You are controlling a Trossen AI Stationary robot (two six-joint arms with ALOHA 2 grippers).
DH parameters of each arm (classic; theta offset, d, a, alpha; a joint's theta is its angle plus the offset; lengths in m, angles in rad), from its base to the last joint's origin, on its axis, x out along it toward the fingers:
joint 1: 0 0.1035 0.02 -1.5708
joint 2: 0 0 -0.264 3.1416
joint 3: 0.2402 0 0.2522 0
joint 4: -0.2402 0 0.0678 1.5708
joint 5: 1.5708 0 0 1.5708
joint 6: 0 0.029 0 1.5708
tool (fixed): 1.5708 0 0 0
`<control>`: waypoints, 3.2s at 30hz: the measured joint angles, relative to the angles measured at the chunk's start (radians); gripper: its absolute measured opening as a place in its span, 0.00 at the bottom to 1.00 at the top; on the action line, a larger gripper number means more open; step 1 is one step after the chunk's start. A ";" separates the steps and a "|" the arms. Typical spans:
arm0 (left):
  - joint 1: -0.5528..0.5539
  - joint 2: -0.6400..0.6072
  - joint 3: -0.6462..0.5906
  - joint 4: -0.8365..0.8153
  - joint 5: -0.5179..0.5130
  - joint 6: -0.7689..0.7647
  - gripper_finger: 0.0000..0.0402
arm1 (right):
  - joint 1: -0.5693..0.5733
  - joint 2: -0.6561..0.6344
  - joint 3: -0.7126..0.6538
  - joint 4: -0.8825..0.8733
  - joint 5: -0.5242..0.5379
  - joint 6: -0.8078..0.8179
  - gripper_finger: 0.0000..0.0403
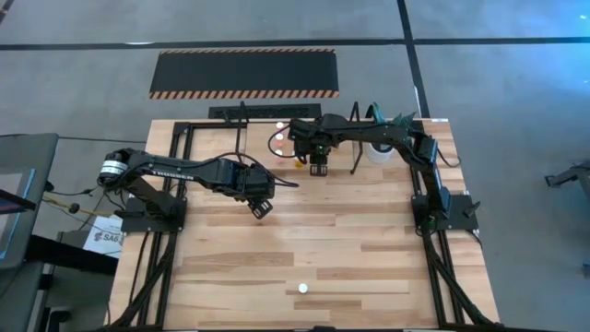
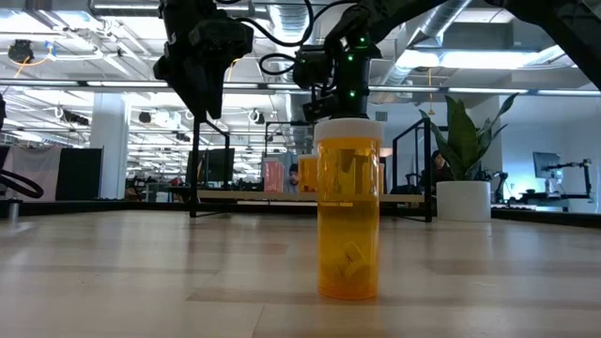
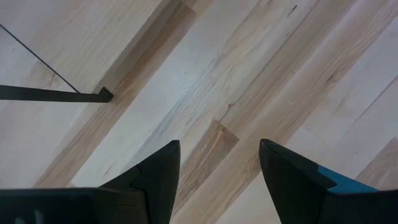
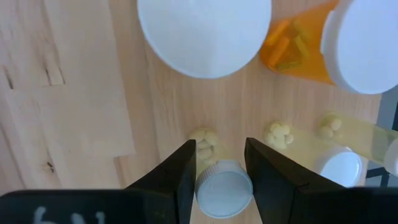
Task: Pick and place medicine bottles onto shelf by color
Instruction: Put the yellow pill bottle on the shelf aligned with the other yellow pill bottles, then put the small orange pill bottle on the shelf aligned with the other small orange pill bottles
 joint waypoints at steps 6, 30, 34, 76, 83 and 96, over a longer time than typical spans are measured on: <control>0.000 0.000 0.000 0.004 0.004 -0.002 0.51 | 0.001 0.000 0.000 0.000 0.000 0.000 0.39; 0.000 0.000 0.000 0.023 0.005 -0.010 0.51 | 0.001 0.000 0.000 0.002 -0.003 0.027 0.54; 0.000 0.000 0.000 0.023 0.005 -0.010 0.51 | 0.001 0.001 0.030 -0.059 0.009 0.032 0.57; -0.333 0.103 -0.003 0.572 -0.009 -0.087 0.51 | 0.338 -0.768 -0.170 -0.477 -0.029 0.753 0.56; -0.458 0.243 0.040 0.786 -0.056 -0.402 0.51 | 0.637 -0.902 -0.365 -0.438 -0.028 1.019 0.56; -0.603 0.552 0.352 0.690 -0.206 -0.348 0.51 | 1.139 -0.925 -0.504 -0.391 0.103 1.347 0.55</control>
